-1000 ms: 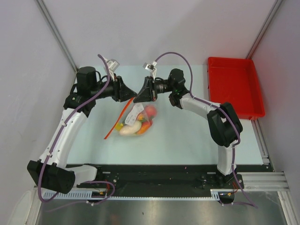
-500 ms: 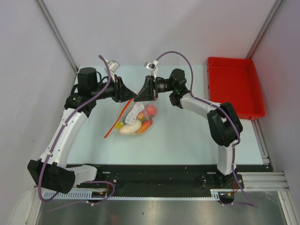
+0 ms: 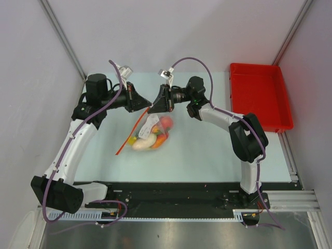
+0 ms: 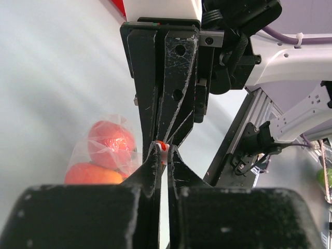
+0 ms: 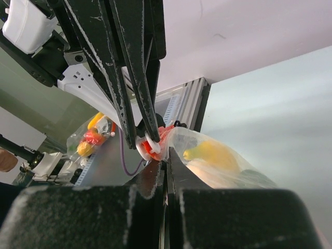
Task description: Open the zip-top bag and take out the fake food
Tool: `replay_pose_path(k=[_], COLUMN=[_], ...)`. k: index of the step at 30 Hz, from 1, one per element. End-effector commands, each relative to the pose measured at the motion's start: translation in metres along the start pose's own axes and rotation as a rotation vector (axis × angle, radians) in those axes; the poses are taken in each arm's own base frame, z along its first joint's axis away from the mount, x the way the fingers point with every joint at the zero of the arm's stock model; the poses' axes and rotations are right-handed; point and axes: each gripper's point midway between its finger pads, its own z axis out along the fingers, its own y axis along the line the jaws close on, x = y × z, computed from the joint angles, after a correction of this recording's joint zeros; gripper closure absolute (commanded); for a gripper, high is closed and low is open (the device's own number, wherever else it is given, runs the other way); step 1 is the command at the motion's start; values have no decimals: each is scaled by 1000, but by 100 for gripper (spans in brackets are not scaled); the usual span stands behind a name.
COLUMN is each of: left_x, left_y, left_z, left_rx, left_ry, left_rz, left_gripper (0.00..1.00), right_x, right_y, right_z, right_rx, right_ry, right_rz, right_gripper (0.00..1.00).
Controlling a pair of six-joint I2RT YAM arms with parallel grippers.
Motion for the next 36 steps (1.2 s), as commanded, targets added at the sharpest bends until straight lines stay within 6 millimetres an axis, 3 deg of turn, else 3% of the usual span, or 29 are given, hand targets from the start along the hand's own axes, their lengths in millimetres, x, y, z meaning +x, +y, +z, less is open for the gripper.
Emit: replay_pose_path(k=[1, 5, 9, 15, 16, 19, 22, 25, 29, 36], left_x=[2, 5, 8, 9, 9, 10, 10, 9, 13, 17], left_y=[-7, -5, -3, -2, -2, 0, 4, 13, 24, 29], left_z=[0, -1, -2, -2, -2, -3, -3, -5, -7, -10], left_rx=[31, 16, 4, 1, -1, -13, -36, -95, -161, -205], left_ry=[9, 14, 19, 25, 28, 36, 41, 38, 53, 36], left_rz=[23, 15, 17, 19, 17, 23, 25, 22, 4, -17], left_gripper=[100, 73, 69, 91, 99, 100, 100, 100, 100, 100], right_x=[-26, -26, -27, -26, -27, -28, -28, -33, -49, -61], right_y=[15, 16, 17, 17, 15, 14, 15, 24, 13, 3], right_z=[5, 5, 5, 7, 6, 6, 6, 7, -1, -12], right_rx=[-10, -11, -12, -8, 0, 21, 23, 17, 176, 245], right_ry=[-36, -34, -35, -38, -43, -41, -24, -33, -114, -210], right_rz=[-91, -92, -96, -93, -94, -107, -95, -100, -30, 77], right_gripper=[100, 100, 100, 100, 96, 92, 100, 100, 100, 100])
